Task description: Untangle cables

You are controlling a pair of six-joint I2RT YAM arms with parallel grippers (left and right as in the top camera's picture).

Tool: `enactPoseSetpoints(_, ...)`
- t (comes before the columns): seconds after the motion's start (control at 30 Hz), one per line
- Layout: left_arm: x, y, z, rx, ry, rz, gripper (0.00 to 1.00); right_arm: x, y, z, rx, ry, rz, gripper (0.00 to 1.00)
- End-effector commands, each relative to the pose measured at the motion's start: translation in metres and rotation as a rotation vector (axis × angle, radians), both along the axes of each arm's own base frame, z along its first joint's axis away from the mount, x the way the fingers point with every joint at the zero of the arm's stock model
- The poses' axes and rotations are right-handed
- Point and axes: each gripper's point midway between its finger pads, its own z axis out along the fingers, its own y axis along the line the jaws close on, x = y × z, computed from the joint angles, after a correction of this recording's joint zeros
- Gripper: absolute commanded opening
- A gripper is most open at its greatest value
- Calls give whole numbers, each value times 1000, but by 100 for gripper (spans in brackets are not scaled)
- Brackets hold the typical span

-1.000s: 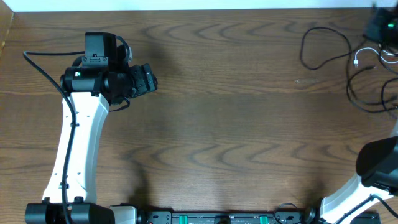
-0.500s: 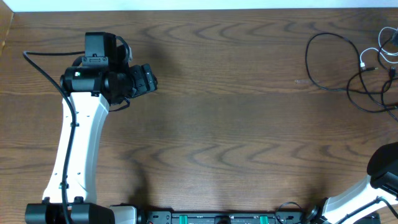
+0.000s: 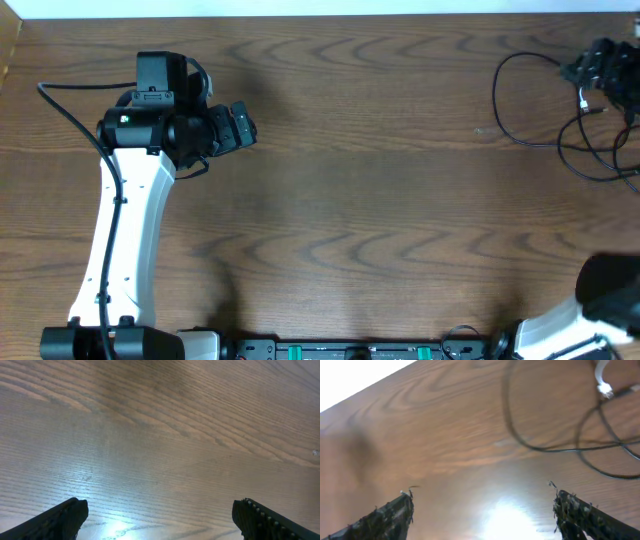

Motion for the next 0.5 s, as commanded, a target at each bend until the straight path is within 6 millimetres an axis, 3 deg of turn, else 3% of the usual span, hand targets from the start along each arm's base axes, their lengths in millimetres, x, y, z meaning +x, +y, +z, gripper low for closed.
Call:
enactPoseSetpoints(0.0,-2,1,-6,10,15,-5,98,-32,31,51,-54,-142,117,91)
enactPoseSetpoints(0.23,-2,1,-6,10,16,-5,98,-83,54,86,-76,-207,136,98)
enactPoseSetpoints(0.47,-2,1,-6,10,16,-5,99,-124,67,88,-57,-155,134,99)
